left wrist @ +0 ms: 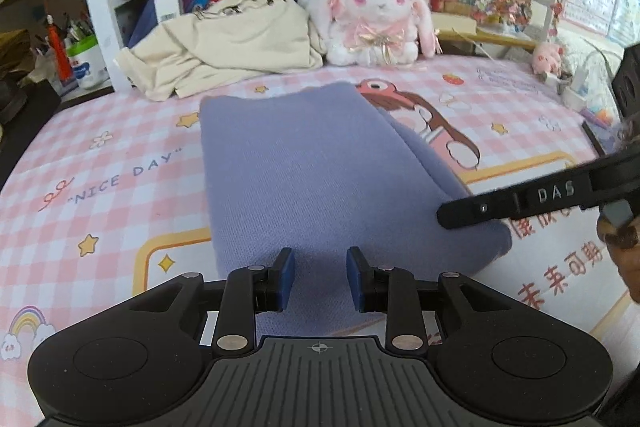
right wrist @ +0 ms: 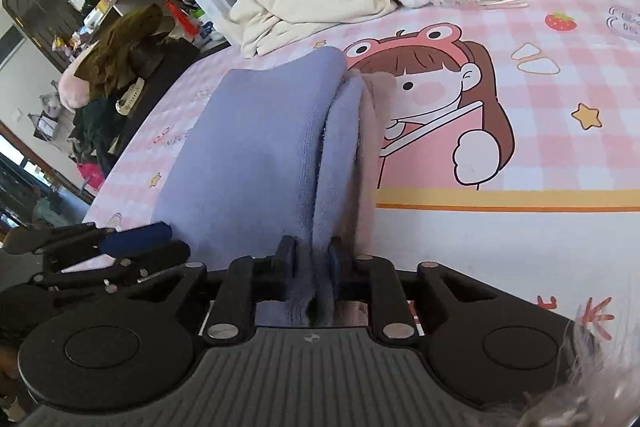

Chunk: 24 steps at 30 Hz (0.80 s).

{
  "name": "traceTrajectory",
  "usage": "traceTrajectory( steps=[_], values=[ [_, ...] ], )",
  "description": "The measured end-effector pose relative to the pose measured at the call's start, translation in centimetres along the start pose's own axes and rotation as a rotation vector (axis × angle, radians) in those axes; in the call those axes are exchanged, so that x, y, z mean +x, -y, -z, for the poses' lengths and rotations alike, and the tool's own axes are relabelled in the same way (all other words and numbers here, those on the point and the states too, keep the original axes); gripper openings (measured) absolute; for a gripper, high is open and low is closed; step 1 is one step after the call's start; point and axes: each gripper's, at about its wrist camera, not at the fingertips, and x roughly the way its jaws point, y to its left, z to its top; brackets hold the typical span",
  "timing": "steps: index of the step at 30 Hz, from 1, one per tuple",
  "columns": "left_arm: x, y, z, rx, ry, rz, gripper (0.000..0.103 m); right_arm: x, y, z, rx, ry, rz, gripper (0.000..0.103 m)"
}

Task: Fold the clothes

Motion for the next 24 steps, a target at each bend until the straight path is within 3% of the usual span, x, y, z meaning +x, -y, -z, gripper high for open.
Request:
traceTrajectory(
  steps=[1,2,3,6,9,13,19,24],
  values=[
    [-0.5,0.0,-0.1,-0.009,0.024,-0.024,0.048,-0.1,-0.3,0.0,-0.007,0.004,0.009,0.023],
    [-1.0,0.0,-0.2,-0.017,0.051,-0.05,0.066,-0.3,-0.5,-0.1,-0.016,0.01,0.021,0.028],
    [-1.6,-0.1,-0.3,-0.024,0.079,-0.062,0.077,-0.5,-0.7,-0.2,-0.024,0.016,0.03,0.03],
    [-3.2,-0.5,-0.6,-0.043,0.147,-0.063,0.086,-1.6,-1.0,-0.2,-0.034,0.045,0.06,0.044],
    [-3.6,-0.4,-0.9,-0.045,0.143,-0.085,0.09,-2.1,-0.7,-0.2,-0.032,0.048,0.089,0.047],
    [-3.4,0.1,-0.7,-0.066,0.125,-0.124,0.094,-2.7,-0.5,0.0,-0.03,0.038,0.12,0.065],
    [-2.8,0.7,0.5,-0.131,0.089,-0.122,0.095,-3.5,0.1,0.7,-0.039,0.016,0.111,0.067],
    [-2.6,0.8,0.9,-0.172,0.071,-0.112,0.095,-3.5,0.8,0.7,-0.014,-0.015,0.092,0.078]
  ],
)
